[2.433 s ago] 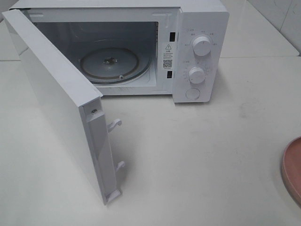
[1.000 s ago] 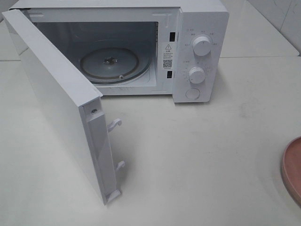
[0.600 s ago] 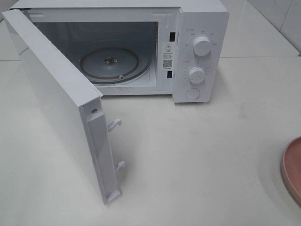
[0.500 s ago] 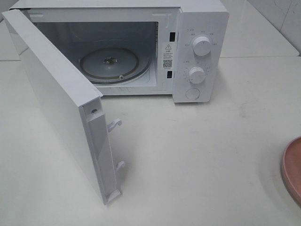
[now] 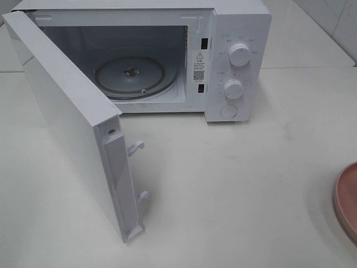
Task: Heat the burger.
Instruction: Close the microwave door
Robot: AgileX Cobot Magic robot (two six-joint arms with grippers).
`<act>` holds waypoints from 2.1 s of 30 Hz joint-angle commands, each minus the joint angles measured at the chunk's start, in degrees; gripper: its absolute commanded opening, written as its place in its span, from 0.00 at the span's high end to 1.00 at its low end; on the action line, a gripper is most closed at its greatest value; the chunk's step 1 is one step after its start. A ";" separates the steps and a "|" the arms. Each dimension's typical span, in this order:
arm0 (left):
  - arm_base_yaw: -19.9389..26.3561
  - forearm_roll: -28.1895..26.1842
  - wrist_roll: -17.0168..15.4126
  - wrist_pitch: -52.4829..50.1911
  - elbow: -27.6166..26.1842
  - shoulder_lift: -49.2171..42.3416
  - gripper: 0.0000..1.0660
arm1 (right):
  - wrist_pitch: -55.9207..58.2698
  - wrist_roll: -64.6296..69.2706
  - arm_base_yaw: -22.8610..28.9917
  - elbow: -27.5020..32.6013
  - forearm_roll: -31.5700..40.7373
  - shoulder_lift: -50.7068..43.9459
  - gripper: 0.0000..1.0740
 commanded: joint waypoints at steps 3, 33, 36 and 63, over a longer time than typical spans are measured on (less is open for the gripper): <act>0.11 0.17 0.00 -6.30 -0.23 6.36 0.76 | -0.40 -0.40 -0.29 0.11 0.11 -1.78 0.30; 0.11 -2.92 2.86 -76.09 20.51 40.22 1.00 | -0.40 -0.40 -0.29 0.11 0.11 -1.78 0.30; 0.11 1.26 -0.46 -80.62 20.51 45.15 1.00 | -0.40 -0.40 -0.29 0.11 0.11 -1.78 0.30; -17.76 6.07 -5.16 -96.37 9.05 74.26 1.00 | -0.40 -0.40 -0.29 0.11 0.11 -1.78 0.30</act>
